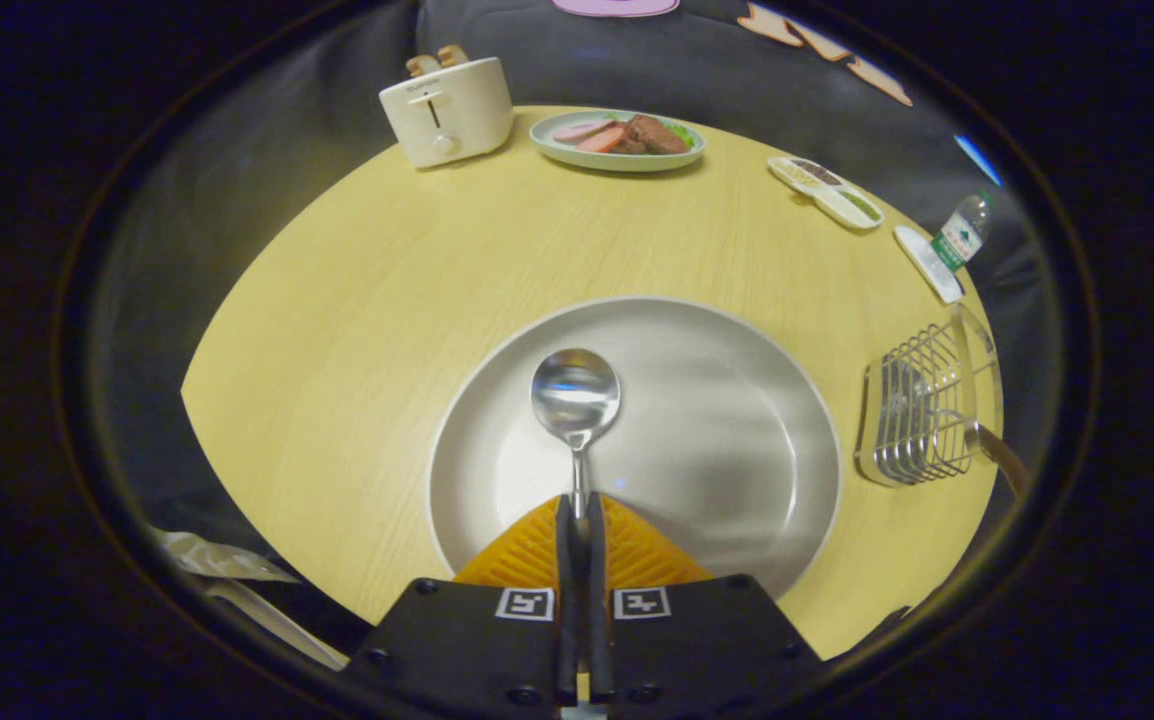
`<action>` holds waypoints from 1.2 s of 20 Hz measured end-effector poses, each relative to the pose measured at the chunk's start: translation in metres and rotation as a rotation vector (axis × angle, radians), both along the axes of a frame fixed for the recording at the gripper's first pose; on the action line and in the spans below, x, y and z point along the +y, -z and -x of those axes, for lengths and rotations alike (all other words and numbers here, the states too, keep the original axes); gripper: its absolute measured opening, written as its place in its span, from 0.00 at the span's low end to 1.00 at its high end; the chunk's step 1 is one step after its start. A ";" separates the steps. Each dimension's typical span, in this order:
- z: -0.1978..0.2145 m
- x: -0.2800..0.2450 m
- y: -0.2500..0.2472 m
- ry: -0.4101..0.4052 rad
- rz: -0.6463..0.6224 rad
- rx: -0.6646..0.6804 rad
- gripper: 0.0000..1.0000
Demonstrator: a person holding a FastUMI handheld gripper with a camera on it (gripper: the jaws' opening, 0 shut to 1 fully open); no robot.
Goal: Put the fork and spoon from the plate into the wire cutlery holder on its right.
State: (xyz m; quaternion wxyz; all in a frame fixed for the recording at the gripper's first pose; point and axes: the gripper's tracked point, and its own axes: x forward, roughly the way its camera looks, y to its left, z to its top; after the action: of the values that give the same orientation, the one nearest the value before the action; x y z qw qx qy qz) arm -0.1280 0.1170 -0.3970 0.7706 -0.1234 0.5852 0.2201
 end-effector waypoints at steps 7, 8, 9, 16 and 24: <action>-0.005 -0.002 -0.019 -0.061 -0.023 0.028 0.08; -0.008 -0.002 -0.022 -0.055 -0.036 0.028 0.08; -0.009 -0.001 -0.026 -0.048 -0.046 0.035 0.08; -0.023 -0.014 -0.049 -0.066 -0.046 0.027 0.08; -0.049 -0.047 -0.078 -0.077 -0.016 -0.004 0.08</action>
State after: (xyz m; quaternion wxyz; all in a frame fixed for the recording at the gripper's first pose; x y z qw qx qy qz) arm -0.0789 0.0703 -0.3189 0.7638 -0.1400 0.5766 0.2542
